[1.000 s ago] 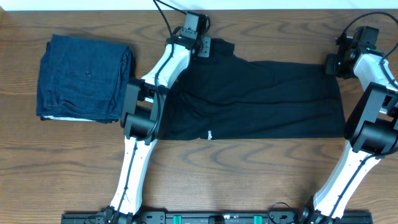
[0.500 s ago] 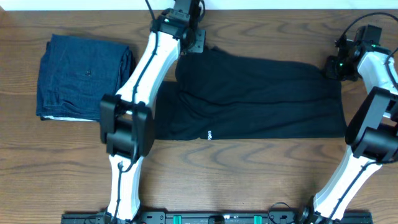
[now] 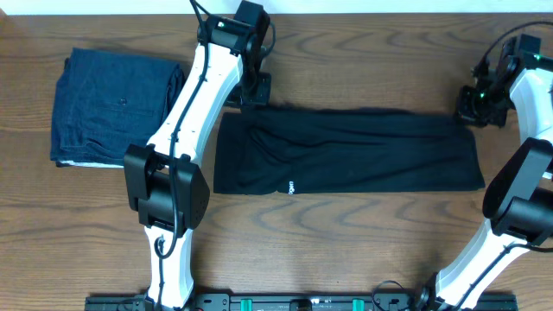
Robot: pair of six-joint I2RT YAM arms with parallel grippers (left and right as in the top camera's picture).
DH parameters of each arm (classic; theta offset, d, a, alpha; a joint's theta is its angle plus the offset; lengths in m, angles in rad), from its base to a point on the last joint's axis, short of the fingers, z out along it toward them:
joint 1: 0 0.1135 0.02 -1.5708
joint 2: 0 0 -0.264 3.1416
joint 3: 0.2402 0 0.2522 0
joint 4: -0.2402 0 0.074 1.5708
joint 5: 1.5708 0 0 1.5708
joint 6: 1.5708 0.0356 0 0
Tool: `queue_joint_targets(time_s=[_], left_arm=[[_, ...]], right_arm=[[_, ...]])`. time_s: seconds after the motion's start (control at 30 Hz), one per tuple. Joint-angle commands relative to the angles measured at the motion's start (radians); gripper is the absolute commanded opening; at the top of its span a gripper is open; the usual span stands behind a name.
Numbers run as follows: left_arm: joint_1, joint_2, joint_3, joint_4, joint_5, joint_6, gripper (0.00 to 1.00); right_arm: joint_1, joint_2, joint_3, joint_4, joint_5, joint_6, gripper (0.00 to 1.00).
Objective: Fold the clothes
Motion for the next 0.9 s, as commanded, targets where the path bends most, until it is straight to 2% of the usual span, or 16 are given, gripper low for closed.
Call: queue_joint_targets(time_s=[0.0,0.1,0.37,0.67,0.87], left_arm=[[0.002,-0.004,-0.005,-0.049,0.021,-0.073,0.06],[0.0,-0.004,-0.009,-0.089,0.082,-0.077,0.06],[-0.042,-0.004,-0.035,-0.164,0.087,-0.097,0.06],[-0.086,-0.004,-0.196,-0.156,0.072,-0.114,0.06],[-0.077,-0.004,-0.308,-0.125,0.036,-0.14,0.06]], right_arm=[[-0.027,-0.043,-0.004,-0.055,0.064,0.088,0.01],[-0.041,-0.047,-0.004,-0.106,0.064,0.102,0.01],[-0.05,-0.047,-0.004,-0.176,0.082,0.135,0.01],[-0.05,-0.047,-0.005,-0.229,0.223,0.222,0.01],[-0.05,-0.047,-0.035,-0.195,0.226,0.221,0.01]])
